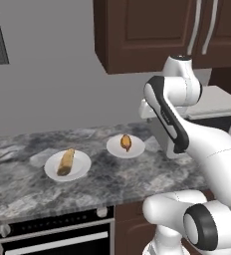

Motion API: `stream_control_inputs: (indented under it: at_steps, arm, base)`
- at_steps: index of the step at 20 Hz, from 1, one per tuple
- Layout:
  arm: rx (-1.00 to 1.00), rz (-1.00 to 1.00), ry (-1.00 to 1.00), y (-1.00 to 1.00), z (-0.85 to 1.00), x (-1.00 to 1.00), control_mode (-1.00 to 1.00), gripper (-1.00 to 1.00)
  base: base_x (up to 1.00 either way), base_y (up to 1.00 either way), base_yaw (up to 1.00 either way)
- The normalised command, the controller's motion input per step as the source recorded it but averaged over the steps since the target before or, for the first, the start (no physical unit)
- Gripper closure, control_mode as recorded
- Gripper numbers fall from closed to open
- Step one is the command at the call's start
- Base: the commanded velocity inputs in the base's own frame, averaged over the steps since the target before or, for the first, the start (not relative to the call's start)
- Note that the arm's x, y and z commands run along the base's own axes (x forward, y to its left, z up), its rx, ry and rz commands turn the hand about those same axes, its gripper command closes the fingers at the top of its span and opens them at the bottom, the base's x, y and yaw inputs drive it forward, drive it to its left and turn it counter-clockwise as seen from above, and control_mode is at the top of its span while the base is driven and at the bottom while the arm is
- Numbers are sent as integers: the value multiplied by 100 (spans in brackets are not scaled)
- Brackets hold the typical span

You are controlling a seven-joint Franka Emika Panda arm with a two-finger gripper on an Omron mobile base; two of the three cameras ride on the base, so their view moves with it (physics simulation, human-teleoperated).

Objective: Open the toaster oven door. Place the baguette on the bottom rack in the toaster oven and place the chicken drumstick on the top rack.

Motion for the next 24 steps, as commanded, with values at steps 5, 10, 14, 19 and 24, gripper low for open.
stream_control_inputs:
  at_steps: [5, 10, 14, 19, 24]
  arm:
    - [0, 0, 0, 0, 0, 0, 100, -100]
    - [0, 0, 0, 0, 0, 0, 100, -100]
    - [0, 0, 0, 0, 0, 0, 100, -100]
    - [0, 0, 0, 0, 0, 0, 100, -100]
    - [0, 0, 0, 0, 0, 0, 100, -100]
  base:
    - [25, 35, 0]
    - [11, 13, 0]
    - [0, 0, 0]
    - [0, 0, 0]
    - [0, 0, 0]
